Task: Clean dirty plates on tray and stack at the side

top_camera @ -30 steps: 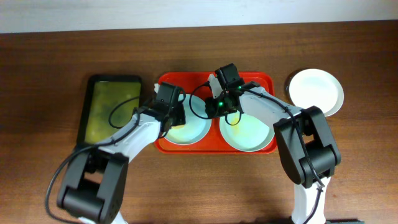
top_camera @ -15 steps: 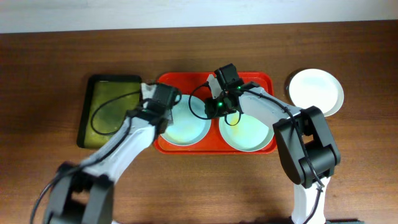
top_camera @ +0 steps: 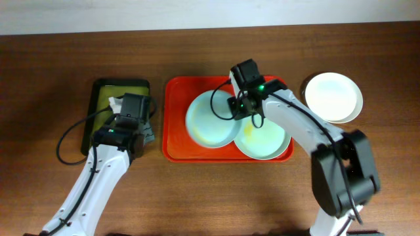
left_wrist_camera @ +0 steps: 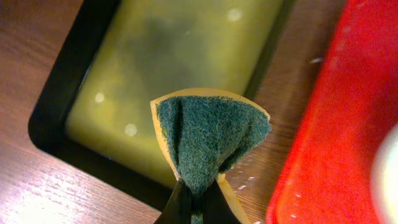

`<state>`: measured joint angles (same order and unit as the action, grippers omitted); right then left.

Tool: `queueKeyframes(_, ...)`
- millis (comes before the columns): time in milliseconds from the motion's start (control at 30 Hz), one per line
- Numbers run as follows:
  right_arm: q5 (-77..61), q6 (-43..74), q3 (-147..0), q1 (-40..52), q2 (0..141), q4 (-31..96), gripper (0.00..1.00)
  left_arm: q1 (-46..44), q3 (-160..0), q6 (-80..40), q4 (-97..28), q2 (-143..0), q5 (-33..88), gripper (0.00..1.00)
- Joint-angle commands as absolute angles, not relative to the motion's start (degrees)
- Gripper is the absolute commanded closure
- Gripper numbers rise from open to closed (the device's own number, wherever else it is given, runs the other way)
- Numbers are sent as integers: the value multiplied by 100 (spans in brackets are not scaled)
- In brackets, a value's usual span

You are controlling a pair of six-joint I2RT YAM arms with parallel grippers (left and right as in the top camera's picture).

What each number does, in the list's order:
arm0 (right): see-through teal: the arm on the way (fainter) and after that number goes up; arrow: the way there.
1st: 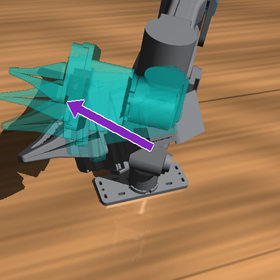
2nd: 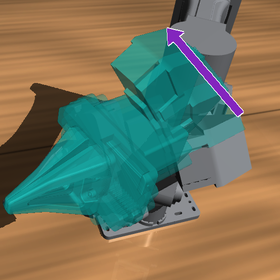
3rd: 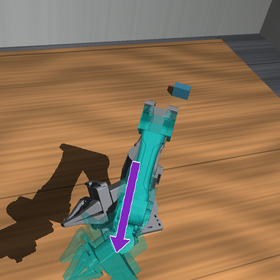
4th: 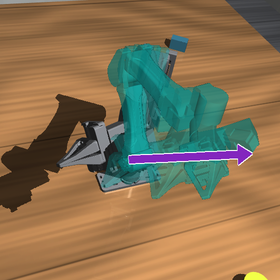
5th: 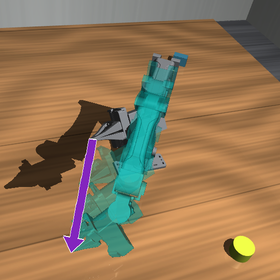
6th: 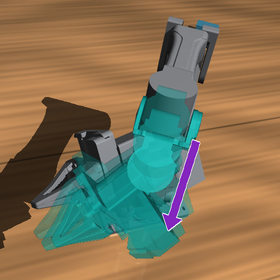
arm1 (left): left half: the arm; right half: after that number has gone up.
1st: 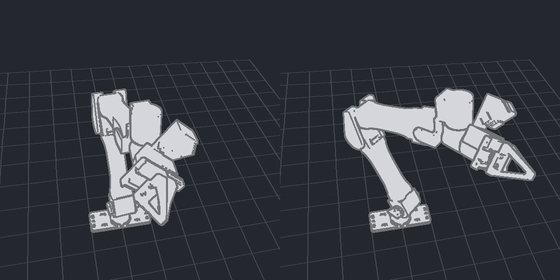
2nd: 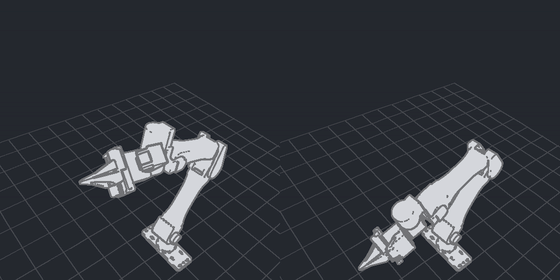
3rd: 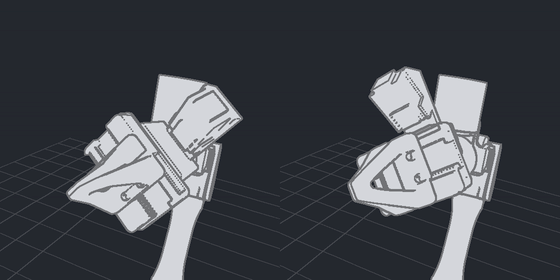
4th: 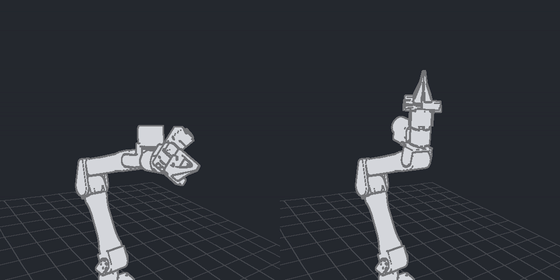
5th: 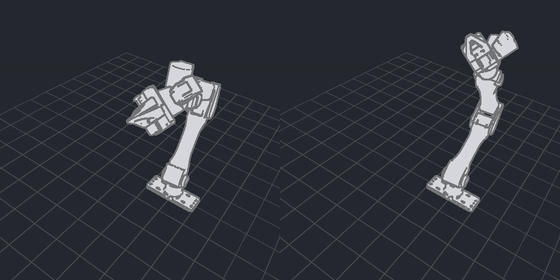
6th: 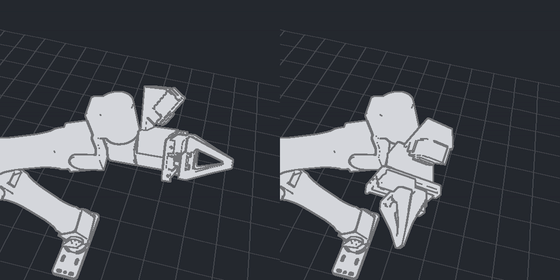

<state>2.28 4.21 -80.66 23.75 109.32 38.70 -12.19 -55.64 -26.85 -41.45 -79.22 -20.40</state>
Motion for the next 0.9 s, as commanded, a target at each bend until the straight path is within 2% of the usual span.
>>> queueKeyframes(0, 1979, -652, -8300, 2738, 10447, 3977, 96, -1031, -5446, -2777, -4108, -7977, -1750, 100)
queueKeyframes(233, 5065, -2565, -8370, 3911, 10307, 3454, 96, -1033, -5446, -2777, -4112, -7977, -1667, 100)
queueKeyframes(400, 6781, -4224, -8370, 4512, 10307, 1861, 96, -1033, -5446, -2777, -4093, -7977, -1669, 100)
queueKeyframes(633, 7424, -6239, -8370, 4886, 10307, 738, 96, -1033, -5446, -2775, -4066, -7977, -1671, 100)
queueKeyframes(867, 7424, -6278, -8370, 4877, 10307, 659, 96, -1033, -5446, -2777, -4056, -7977, -1671, 100)
